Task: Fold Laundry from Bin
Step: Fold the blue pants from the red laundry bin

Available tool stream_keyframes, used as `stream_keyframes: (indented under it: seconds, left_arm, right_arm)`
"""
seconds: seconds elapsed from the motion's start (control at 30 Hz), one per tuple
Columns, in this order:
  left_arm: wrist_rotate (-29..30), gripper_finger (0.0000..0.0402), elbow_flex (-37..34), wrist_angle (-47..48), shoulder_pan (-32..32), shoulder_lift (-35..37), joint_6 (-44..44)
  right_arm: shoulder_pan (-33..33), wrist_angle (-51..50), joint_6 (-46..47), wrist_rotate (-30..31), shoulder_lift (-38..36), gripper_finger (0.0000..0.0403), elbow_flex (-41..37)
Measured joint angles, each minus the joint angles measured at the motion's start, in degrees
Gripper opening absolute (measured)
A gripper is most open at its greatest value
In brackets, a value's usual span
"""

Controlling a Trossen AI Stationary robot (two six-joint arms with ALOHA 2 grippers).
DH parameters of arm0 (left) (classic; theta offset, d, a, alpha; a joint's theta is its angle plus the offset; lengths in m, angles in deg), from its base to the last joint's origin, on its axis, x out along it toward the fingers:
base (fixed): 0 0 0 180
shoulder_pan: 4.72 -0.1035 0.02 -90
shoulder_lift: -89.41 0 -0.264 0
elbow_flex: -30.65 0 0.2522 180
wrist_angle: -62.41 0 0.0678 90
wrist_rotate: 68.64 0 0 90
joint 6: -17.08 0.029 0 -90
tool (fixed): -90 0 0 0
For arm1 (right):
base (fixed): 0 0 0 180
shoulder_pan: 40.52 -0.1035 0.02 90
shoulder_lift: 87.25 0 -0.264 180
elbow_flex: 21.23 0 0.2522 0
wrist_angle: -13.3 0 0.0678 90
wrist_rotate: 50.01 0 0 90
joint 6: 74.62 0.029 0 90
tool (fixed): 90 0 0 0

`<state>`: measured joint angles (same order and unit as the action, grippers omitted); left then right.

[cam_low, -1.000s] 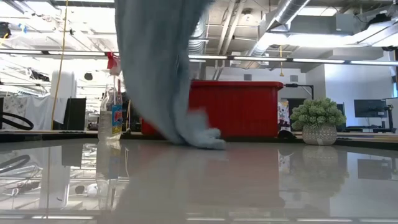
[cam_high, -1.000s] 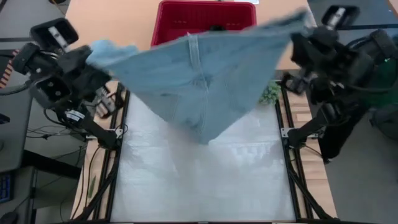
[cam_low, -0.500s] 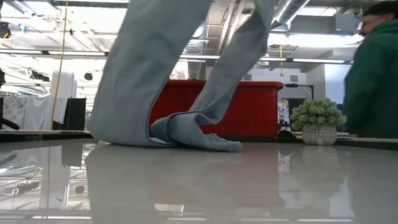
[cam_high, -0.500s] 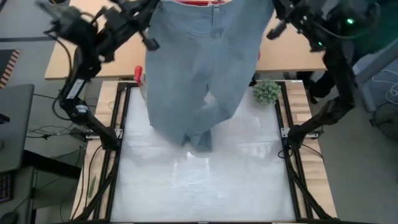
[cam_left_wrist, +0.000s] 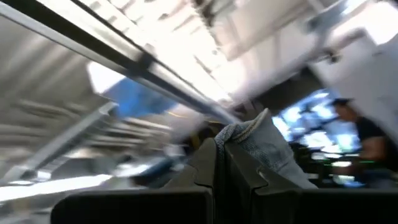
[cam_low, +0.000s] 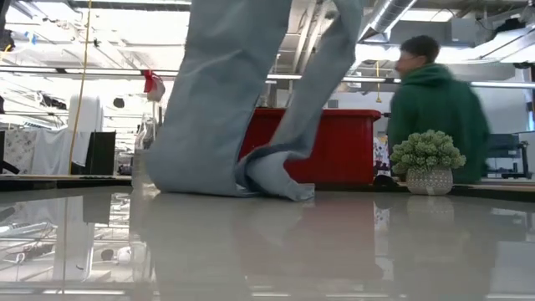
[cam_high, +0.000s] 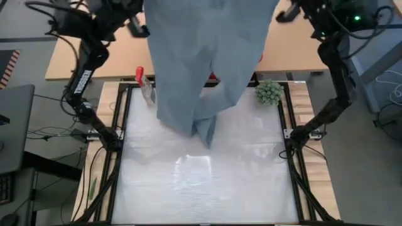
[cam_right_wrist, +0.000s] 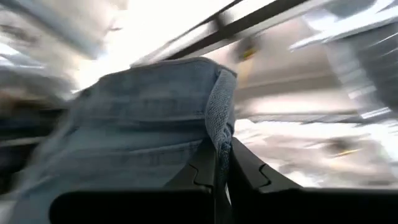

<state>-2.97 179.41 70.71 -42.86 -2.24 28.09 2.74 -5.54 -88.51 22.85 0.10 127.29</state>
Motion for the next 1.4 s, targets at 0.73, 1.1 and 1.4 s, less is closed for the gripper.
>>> stream_keyframes:
  seconds: [0.73, 1.1, 1.4]
  left_arm:
    - [7.1, 0.0, -6.5, 76.9, 29.6, 11.1, -13.2]
    - [18.7, 0.0, -45.5, 67.0, 55.1, 20.6, -32.7]
    - [21.6, 0.0, -76.8, 45.1, 66.9, 27.9, -51.3]
  right_arm:
    - [-38.3, -74.2, 11.6, -2.2, -8.1, 0.0043, -6.3]
    - [-61.5, -46.5, 37.2, 14.6, -21.5, 0.0043, -49.8]
    - [-72.2, -23.0, 66.1, 19.0, -26.3, 0.0044, -77.5]
